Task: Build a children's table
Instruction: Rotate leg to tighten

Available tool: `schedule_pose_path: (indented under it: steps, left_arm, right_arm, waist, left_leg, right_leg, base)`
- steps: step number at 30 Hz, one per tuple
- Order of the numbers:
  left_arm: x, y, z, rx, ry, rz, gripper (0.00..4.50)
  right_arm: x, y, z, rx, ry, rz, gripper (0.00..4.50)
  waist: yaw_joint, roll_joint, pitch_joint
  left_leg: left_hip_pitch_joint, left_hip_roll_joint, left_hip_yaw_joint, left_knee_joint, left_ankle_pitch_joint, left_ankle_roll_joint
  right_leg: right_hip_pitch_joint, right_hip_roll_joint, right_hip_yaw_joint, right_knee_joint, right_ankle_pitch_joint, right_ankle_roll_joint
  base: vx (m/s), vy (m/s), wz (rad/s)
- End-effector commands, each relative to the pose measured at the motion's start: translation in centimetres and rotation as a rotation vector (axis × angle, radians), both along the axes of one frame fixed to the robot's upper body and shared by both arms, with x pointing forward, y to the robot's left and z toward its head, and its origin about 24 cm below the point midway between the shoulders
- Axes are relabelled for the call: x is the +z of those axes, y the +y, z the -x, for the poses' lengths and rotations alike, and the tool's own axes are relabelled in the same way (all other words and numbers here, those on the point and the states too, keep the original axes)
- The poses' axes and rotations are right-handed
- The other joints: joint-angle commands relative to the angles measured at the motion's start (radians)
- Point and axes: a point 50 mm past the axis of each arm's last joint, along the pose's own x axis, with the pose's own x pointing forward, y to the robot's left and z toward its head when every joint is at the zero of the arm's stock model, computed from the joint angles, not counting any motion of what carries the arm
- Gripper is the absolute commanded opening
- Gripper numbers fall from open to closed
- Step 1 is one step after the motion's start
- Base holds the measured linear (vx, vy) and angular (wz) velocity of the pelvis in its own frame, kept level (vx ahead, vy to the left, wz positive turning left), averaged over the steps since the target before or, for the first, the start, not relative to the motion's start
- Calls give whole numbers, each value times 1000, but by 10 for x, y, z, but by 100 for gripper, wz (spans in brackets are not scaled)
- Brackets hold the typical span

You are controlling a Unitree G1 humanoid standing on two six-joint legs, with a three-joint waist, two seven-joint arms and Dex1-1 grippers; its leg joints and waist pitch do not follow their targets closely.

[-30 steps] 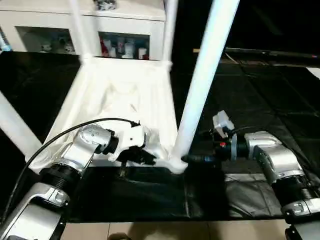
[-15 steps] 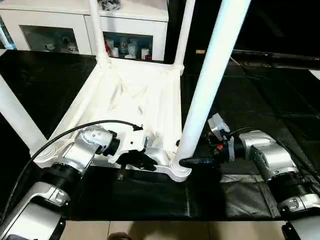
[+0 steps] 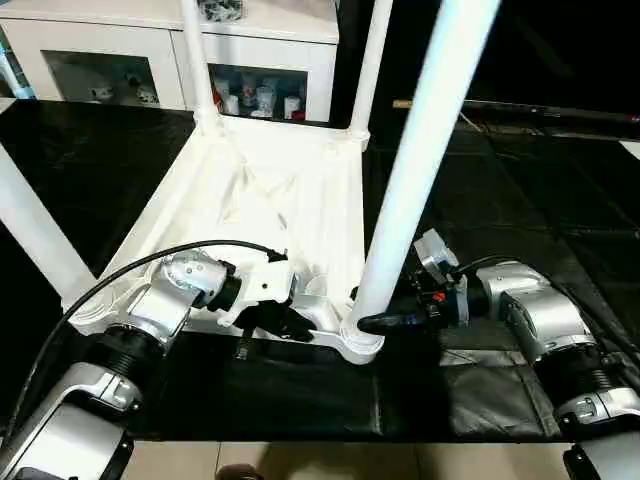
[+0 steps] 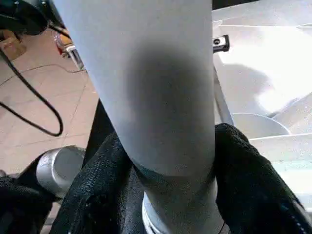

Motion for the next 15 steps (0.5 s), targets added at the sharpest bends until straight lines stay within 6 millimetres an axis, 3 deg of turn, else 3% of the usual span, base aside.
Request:
schedule_pose_path:
  steps: [1,6,8,9,11,13,15]
  left_arm:
    - [-4,-7,-4,38,-11,-36,0]
    - [-1,-18,-13,206,-24,45,0]
    - [2,-29,-15,281,-19,103,0]
    - [2,-30,-16,291,-19,109,0]
    - [4,-44,-18,366,-23,150,0]
    - [5,-63,-20,463,-12,197,0]
    - [6,-76,-21,518,-10,219,0]
  right_arm:
    - [-1,7,4,16,20,-43,211]
    - [-12,14,-3,-206,18,-25,207]
    - [-19,19,-9,-335,11,4,206]
    - [-20,20,-10,-354,9,5,203]
    - [-24,27,-17,-496,18,15,199]
    - [-28,37,-27,-675,56,33,198]
    - [-29,45,-34,-782,81,45,197]
  waist:
    - [-10,1,-65]
    - [-19,-1,-55]
    - [-32,-2,-54]
    - [-35,-2,-55]
    - [-53,-4,-55]
    - [-67,-3,-55]
    - [-82,-6,-58]
  left_leg:
    - [11,39,-13,-64,-169,16]
    - [18,37,-19,-71,-244,-12]
    - [16,32,-25,-73,-254,-21]
    - [17,33,-25,-72,-254,-24]
    - [3,33,-30,-77,-239,-26]
    - [7,32,-30,-76,-247,-30]
    - [-1,26,-31,-73,-230,-24]
  right_leg:
    - [48,-82,62,-77,-229,-164]
    - [42,-90,60,-102,-424,-115]
    - [43,-91,55,-113,-516,-73]
    - [42,-92,56,-114,-522,-68]
    - [49,-89,52,-110,-513,-59]
    - [44,-87,51,-111,-509,-66]
    - [50,-88,48,-115,-513,-62]
  base:
    - [0,0,0]
    - [0,0,0]
    - [0,0,0]
    - [0,0,0]
    - [0,0,0]
    - [0,0,0]
    - [0,0,0]
